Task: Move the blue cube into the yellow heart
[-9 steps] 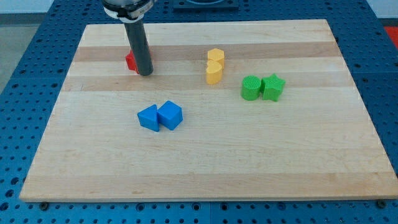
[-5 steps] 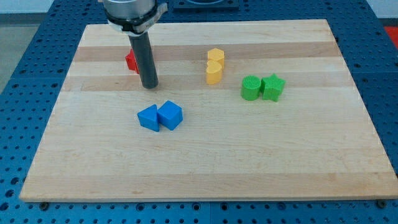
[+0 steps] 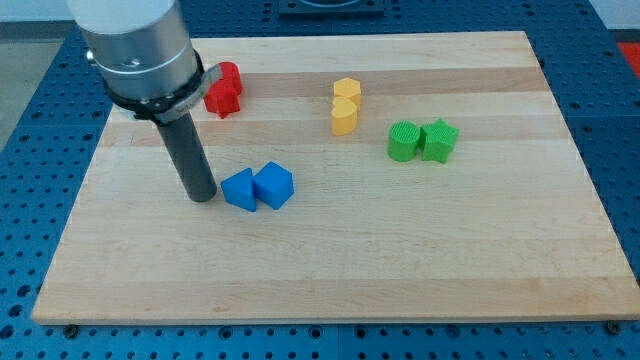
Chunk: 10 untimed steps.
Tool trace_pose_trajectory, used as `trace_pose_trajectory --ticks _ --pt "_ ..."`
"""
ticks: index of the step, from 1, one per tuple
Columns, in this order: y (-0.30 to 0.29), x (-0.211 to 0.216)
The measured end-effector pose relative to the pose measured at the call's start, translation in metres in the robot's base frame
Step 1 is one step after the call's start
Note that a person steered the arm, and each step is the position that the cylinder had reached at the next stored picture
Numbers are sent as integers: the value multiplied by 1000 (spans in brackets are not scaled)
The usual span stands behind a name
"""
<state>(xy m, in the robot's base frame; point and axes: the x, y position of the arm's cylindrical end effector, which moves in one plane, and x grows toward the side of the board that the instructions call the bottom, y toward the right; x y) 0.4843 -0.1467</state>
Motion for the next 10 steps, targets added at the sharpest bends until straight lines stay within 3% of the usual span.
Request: trace_pose_trajectory --ticks 7,10 --pt "79 6" --pt "109 -19"
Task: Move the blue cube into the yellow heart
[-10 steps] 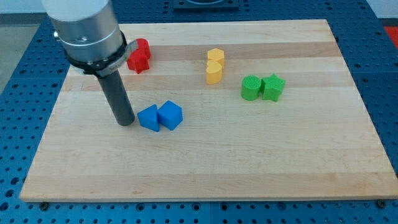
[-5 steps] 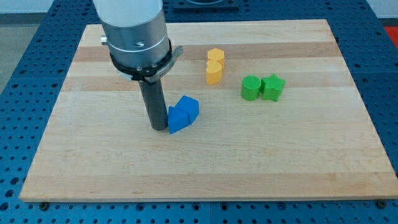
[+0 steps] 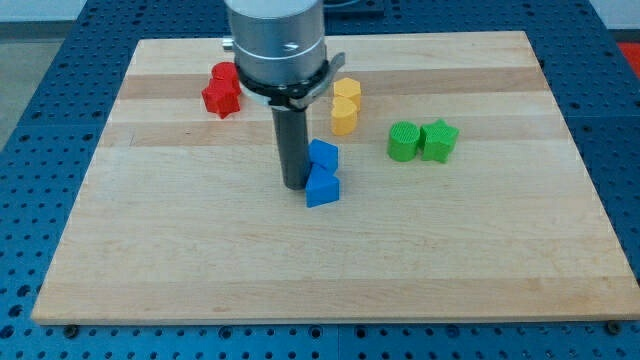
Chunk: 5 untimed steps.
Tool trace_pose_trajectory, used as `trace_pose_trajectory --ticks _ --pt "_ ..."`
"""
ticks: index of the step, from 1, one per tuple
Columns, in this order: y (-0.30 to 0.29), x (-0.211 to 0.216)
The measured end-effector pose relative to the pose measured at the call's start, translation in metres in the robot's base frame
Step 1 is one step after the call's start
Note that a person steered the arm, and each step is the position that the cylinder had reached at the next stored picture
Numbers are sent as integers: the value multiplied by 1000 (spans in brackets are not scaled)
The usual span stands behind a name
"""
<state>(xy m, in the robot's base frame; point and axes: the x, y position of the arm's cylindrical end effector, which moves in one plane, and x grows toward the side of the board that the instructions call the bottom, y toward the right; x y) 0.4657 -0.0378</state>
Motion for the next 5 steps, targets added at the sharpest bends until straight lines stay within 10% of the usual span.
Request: trace_pose_trajectory --ticks 5 --pt "14 -35"
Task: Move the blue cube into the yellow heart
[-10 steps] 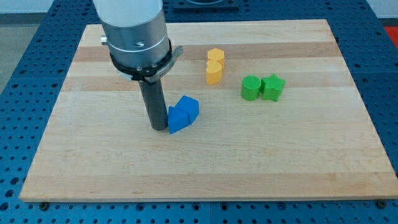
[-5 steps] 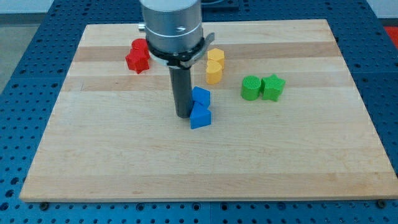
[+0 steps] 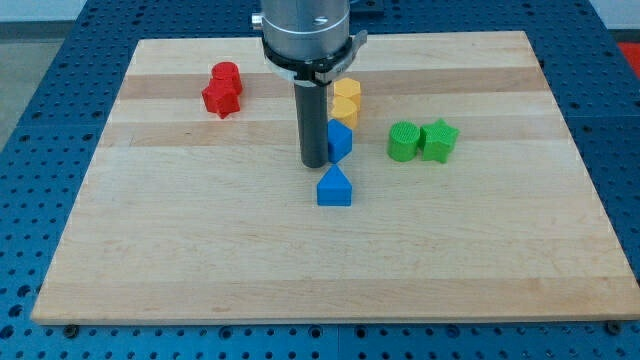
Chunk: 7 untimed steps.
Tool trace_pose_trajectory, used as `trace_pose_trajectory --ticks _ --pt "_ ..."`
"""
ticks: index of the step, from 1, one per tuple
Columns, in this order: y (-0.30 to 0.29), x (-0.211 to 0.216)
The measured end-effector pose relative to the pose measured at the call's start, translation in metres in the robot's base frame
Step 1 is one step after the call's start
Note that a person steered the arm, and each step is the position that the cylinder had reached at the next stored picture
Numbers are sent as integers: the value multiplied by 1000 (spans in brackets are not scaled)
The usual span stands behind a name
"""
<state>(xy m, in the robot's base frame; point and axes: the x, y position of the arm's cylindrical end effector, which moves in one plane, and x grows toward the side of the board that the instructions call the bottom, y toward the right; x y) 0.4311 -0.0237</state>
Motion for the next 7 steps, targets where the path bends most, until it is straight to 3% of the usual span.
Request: trace_pose_trajectory --ticks 7 --pt "-5 -9"
